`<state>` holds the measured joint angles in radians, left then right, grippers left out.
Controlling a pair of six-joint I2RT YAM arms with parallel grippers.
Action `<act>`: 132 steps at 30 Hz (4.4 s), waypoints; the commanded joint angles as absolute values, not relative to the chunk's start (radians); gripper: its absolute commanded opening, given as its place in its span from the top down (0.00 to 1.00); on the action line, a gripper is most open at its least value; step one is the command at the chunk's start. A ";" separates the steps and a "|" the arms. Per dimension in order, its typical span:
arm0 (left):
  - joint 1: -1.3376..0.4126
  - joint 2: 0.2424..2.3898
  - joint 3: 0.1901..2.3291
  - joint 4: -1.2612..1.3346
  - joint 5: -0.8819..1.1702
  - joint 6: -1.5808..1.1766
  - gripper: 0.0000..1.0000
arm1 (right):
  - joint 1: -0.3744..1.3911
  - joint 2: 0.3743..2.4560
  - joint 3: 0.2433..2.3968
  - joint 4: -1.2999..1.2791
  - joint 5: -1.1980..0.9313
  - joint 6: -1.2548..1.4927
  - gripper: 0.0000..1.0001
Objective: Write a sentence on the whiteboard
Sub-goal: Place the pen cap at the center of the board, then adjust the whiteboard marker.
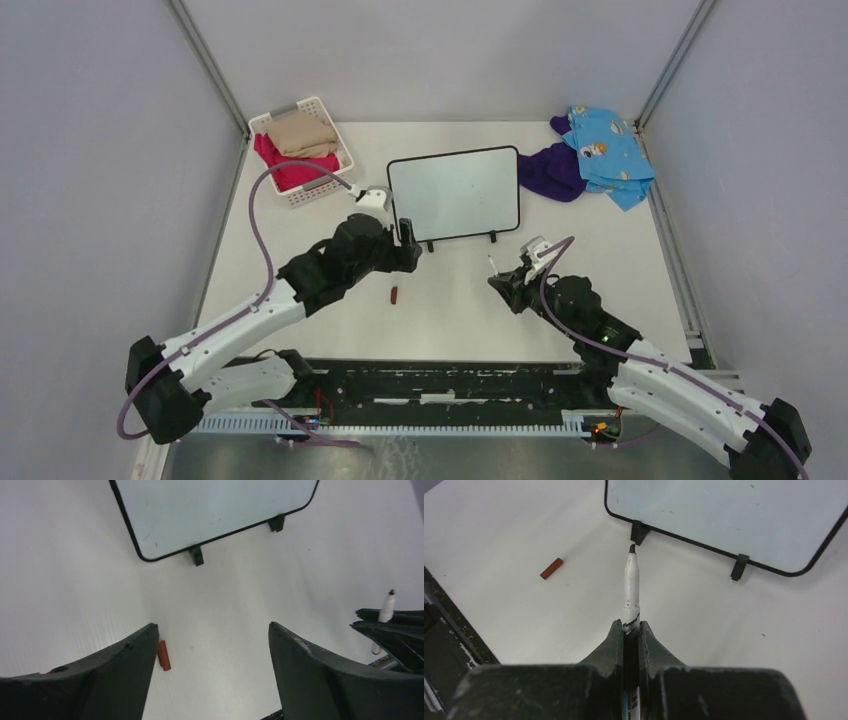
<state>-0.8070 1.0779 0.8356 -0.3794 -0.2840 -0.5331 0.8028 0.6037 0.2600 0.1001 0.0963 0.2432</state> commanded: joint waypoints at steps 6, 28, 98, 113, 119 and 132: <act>-0.805 0.951 0.877 0.072 -0.037 -0.493 0.00 | 0.801 0.606 0.347 0.325 -0.266 0.203 1.00; -0.805 1.011 0.961 0.160 0.461 -0.564 0.01 | 0.801 0.595 0.402 0.443 -0.346 0.274 1.00; -0.822 0.878 0.695 0.782 -0.027 -1.075 0.98 | 0.801 0.735 0.385 1.086 -0.103 0.857 0.28; -0.833 0.908 0.705 0.709 -0.165 -1.101 0.98 | 0.802 0.886 0.475 1.214 -0.101 0.986 0.34; -0.856 0.910 0.727 0.666 -0.222 -1.048 0.98 | 0.802 0.910 0.498 1.186 -0.061 0.996 0.38; -0.911 0.927 0.737 0.657 -0.264 -0.996 0.98 | 0.802 0.966 0.537 1.170 -0.049 1.032 0.49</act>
<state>-0.9001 0.9230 0.7006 0.6586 -0.2321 -1.0485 0.8001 0.9634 0.4931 1.1271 -0.0502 1.0077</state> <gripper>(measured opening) 0.055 0.547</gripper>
